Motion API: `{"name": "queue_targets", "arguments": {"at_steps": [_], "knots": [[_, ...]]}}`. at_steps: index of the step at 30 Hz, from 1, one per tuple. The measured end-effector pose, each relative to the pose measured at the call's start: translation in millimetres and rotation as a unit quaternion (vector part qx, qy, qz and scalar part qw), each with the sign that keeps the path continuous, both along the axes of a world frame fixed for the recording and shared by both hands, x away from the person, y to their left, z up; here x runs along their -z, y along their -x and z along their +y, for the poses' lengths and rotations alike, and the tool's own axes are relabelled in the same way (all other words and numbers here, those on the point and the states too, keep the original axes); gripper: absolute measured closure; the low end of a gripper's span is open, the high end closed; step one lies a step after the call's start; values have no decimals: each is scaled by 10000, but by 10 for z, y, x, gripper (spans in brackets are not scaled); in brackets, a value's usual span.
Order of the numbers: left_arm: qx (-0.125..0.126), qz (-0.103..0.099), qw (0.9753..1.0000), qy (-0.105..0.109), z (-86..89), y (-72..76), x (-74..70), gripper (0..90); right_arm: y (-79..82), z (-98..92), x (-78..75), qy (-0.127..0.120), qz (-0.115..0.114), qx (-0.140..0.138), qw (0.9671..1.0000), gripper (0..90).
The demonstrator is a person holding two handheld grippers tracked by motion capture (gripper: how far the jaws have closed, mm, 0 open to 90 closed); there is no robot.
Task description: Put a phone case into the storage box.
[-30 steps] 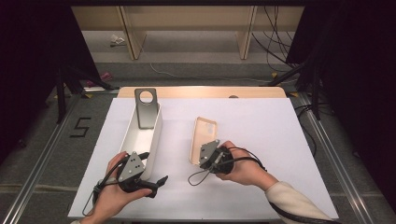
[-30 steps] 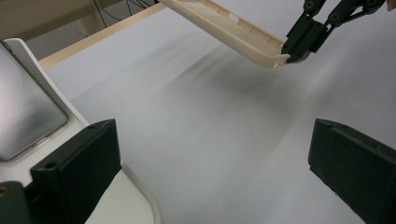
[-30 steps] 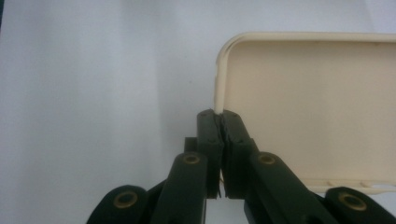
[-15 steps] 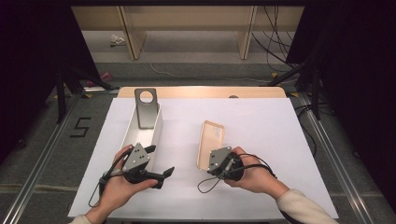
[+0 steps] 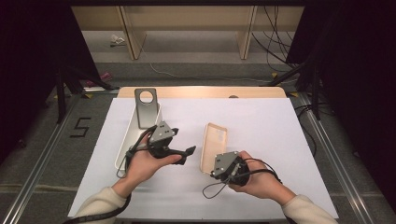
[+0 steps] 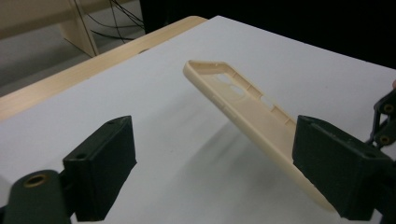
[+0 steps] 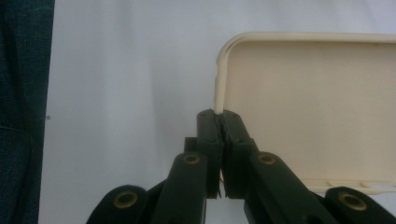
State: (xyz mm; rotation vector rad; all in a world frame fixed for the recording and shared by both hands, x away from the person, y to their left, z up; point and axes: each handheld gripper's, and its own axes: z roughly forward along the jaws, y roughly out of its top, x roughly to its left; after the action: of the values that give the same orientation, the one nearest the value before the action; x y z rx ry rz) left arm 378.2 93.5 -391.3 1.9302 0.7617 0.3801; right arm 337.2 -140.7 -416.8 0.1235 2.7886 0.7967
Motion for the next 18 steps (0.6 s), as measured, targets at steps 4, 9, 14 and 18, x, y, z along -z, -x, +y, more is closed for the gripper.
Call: {"name": "queue_targets", "arguments": {"at_steps": [4, 9, 14, 18], "knots": [[75, 137, 9997, -164, -199, -142, -8, 165, 33, -4, -15, -8, -46, -22, 10000, 881], [9, 504, 9985, -213, -365, -332, 13, 228, 56, 2, -26, -25, -95, -46, 9999, 882], [-109, 744, 9969, -242, -458, -451, 14, 285, 71, 16, -35, -26, -139, -70, 9999, 882], [-214, 1002, 9944, -265, -476, -488, 42, 327, 74, 21, -43, -13, -173, -59, 9998, 882]]}}
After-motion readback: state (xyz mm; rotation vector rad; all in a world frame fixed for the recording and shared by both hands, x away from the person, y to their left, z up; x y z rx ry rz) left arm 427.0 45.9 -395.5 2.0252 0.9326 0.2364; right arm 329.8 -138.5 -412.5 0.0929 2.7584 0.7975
